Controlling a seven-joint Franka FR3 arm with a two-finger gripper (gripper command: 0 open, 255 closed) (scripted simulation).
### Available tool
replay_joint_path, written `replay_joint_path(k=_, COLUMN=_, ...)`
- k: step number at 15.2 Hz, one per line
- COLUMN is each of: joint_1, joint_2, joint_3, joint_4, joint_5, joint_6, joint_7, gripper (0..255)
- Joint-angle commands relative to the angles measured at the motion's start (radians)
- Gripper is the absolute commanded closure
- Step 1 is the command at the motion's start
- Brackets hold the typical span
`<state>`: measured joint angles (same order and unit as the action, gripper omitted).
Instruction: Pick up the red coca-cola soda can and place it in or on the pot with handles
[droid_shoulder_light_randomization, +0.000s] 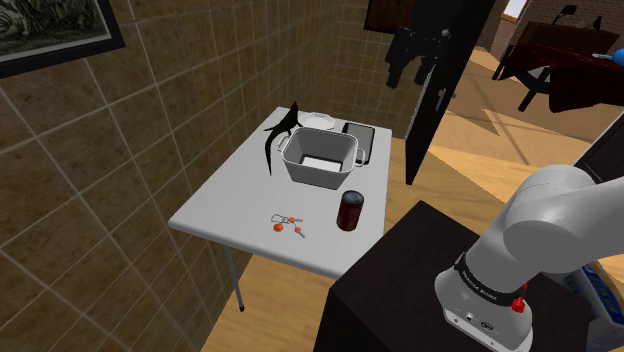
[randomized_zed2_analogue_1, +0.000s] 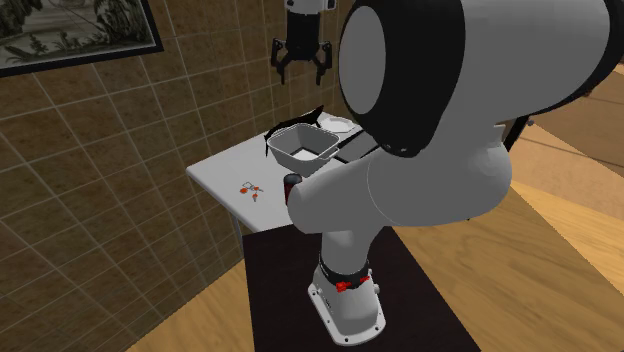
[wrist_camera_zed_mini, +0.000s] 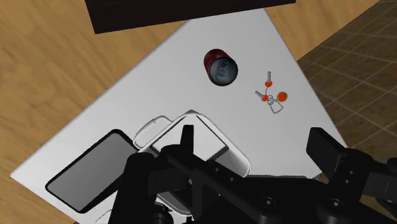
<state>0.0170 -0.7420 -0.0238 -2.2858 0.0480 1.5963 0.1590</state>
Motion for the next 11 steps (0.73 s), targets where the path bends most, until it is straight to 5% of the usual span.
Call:
replay_joint_path(k=1, joint_1=0.000, joint_2=0.000, joint_3=0.000, joint_4=0.000, joint_5=0.000, joint_6=0.000, joint_7=0.000, gripper=0)
replay_joint_path(k=11, joint_1=-0.009, joint_2=0.067, joint_3=0.050, joint_4=-0.282, joint_5=0.013, joint_6=0.319, joint_7=0.074, gripper=0)
